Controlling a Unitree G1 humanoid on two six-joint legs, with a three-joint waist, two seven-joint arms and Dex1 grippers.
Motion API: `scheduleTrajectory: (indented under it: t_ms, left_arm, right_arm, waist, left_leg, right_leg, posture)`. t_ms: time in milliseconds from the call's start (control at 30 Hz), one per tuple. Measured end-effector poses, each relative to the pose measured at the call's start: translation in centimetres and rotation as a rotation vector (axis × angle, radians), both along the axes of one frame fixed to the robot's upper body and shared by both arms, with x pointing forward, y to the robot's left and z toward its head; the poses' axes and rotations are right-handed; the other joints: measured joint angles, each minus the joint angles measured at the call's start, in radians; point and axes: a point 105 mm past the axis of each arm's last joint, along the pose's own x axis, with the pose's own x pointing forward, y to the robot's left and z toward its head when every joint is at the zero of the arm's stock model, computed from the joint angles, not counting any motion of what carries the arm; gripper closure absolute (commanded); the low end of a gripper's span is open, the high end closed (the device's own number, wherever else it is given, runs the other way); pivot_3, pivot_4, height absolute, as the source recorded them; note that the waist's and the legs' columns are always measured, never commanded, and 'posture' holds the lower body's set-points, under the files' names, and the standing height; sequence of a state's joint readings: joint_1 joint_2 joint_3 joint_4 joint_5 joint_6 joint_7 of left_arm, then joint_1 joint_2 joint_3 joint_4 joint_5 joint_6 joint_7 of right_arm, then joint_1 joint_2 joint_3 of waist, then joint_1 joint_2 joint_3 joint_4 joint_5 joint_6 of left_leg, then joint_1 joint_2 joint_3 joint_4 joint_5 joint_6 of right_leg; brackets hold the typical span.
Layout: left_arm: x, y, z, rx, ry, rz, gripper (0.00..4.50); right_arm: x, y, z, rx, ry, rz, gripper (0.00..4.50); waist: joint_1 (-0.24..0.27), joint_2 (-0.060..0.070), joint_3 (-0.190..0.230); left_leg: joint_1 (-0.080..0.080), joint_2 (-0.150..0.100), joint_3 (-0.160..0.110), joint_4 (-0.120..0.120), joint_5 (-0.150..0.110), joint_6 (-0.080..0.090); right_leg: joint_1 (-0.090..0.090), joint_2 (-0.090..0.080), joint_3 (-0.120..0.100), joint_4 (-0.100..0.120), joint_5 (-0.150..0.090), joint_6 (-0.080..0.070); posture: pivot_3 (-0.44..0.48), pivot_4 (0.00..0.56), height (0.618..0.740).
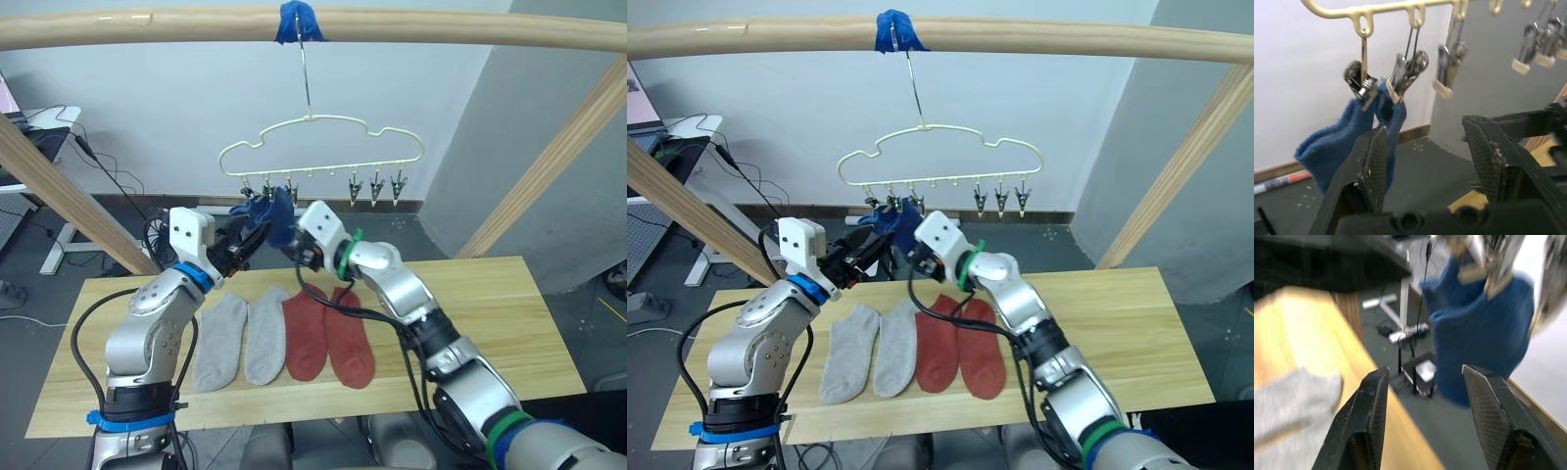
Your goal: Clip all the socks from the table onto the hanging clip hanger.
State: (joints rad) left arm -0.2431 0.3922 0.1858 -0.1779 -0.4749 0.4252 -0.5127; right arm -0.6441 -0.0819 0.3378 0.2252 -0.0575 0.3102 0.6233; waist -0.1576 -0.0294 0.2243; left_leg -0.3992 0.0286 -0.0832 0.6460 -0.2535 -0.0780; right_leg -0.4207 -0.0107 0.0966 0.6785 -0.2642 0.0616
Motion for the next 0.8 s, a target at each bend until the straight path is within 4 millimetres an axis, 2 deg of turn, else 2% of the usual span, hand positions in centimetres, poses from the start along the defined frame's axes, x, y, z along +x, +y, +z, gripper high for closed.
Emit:
scheduleTrajectory:
  t_ms: [100, 233, 367, 467, 767, 800]
  left_arm:
    - [0.0, -0.6, 0.5, 0.031, -0.05, 0.005, 1.76]
    - [0.0, -2.6, 0.8, 0.047, -0.134, 0.021, 1.76]
    - [0.2, -3.7, 1.3, 0.054, -0.211, 0.055, 1.76]
    - [0.6, -4.5, 1.2, 0.045, -0.237, 0.077, 1.76]
    - [2.1, -5.6, 0.4, 0.023, -0.238, 0.117, 1.76]
    - [2.4, -5.6, 0.3, 0.022, -0.235, 0.123, 1.95]
  right_arm:
    - [-0.7, -2.1, 0.5, -0.035, -0.04, 0.007, 2.04]
    - [-2.8, -4.3, 3.0, 0.018, -0.1, 0.046, 2.04]
    - [-4.4, -6.4, 5.6, 0.065, -0.146, 0.065, 2.04]
    - [-5.3, -7.3, 6.9, 0.085, -0.164, 0.068, 2.04]
    - [-5.5, -8.9, 7.5, 0.088, -0.145, 0.017, 2.04]
    - [-5.5, -9.1, 7.5, 0.085, -0.141, 0.007, 2.02]
  waist:
    - [0.005, 0.0, 0.0]
    - [0.01, 0.0, 0.0]
    - [0.012, 0.0, 0.0]
    - [0.013, 0.0, 0.0]
    - [0.011, 0.0, 0.001]
    - [0.011, 0.0, 0.001]
  left_leg:
    - [0.001, 0.0, 0.0, 0.0, 0.0, 0.0]
    - [0.001, 0.001, 0.0, 0.0, 0.0, 0.0]
    - [0.001, 0.0, 0.001, 0.001, 0.0, 0.0]
    - [0.001, 0.0, 0.001, 0.001, 0.0, 0.0]
    - [0.001, 0.0, 0.001, 0.001, 0.0, 0.0]
    - [0.001, 0.0, 0.001, 0.001, 0.0, 0.0]
  right_leg:
    - [0.0, 0.0, 0.0, 0.001, 0.0, 0.0]
    - [0.001, 0.001, 0.0, 0.001, 0.0, 0.0]
    - [0.001, 0.001, 0.001, 0.0, 0.0, 0.0]
    - [0.001, 0.002, 0.001, 0.0, 0.0, 0.0]
    - [0.001, 0.002, 0.002, 0.0, 0.0, 0.0]
    - [0.001, 0.002, 0.002, 0.0, 0.0, 0.0]
  posture:
    - [-0.154, 0.2, 0.73]
    - [-0.165, 0.208, 0.73]
    - [-0.181, 0.214, 0.73]
    - [-0.202, 0.218, 0.73]
    - [-0.224, 0.223, 0.73]
    - [-0.247, 0.228, 0.73]
